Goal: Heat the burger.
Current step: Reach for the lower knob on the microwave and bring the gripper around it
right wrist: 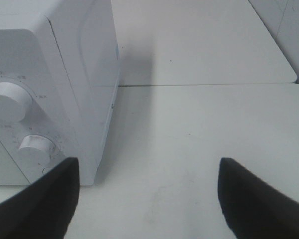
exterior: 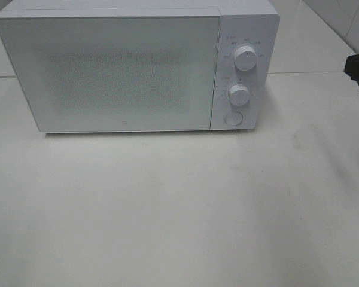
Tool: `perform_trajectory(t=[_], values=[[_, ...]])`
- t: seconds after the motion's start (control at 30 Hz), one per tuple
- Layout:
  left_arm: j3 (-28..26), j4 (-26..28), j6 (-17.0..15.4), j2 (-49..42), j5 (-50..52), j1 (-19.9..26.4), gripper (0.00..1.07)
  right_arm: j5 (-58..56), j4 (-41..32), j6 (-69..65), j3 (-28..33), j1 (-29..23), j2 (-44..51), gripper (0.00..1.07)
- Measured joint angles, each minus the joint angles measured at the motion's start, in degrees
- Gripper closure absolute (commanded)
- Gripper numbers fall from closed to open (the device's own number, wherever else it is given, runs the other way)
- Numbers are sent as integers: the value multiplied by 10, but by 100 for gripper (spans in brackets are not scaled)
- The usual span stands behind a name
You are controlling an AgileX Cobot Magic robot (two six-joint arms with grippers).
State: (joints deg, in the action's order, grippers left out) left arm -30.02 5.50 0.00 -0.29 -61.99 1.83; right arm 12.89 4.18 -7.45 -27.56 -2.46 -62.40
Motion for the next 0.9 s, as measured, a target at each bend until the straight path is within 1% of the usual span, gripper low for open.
perform_trajectory(t=[0.13,0.17,0.23,0.27,0.33,0.37,0.4,0.47,0.5,0.53,0.57,0.6,0.63,0.67,0.7,0.73,0.77,0.8,0.83,0.87,0.9], values=[[0,0,0,0,0,0,10,61,1,1,0,0,-50,33],[0,0,0,0,0,0,10,61,1,1,0,0,-50,33],[0,0,0,0,0,0,10,108,0,14,12,0,-75,33],[0,0,0,0,0,0,10,108,0,14,12,0,-75,33],[0,0,0,0,0,0,10,159,-16,36,32,-13,-97,33],[0,0,0,0,0,0,10,159,-16,36,32,-13,-97,33],[0,0,0,0,0,0,10,194,-42,63,49,-33,-112,33],[0,0,0,0,0,0,10,207,-53,74,57,-42,-119,33],[0,0,0,0,0,0,10,237,-89,105,68,-66,-135,33],[0,0,0,0,0,0,10,237,-89,105,68,-66,-135,33],[0,0,0,0,0,0,10,265,-127,138,78,-93,-151,33],[0,0,0,0,0,0,10,282,-150,153,82,-107,-159,33],[0,0,0,0,0,0,10,282,-150,153,82,-107,-159,33],[0,0,0,0,0,0,10,311,-192,180,87,-133,-176,33],[0,0,0,0,0,0,10,311,-192,180,87,-133,-176,33],[0,0,0,0,0,0,10,338,-234,206,87,-164,-192,33],[0,0,0,0,0,0,10,354,-250,218,87,-176,-198,33],[0,0,0,0,0,0,10,354,-250,218,87,-176,-198,33],[0,0,0,0,0,0,10,382,-285,235,87,-206,-213,33],[0,0,0,0,0,0,10,398,-301,240,87,-220,-221,33],[0,0,0,0,0,0,10,398,-301,240,87,-220,-221,33]])
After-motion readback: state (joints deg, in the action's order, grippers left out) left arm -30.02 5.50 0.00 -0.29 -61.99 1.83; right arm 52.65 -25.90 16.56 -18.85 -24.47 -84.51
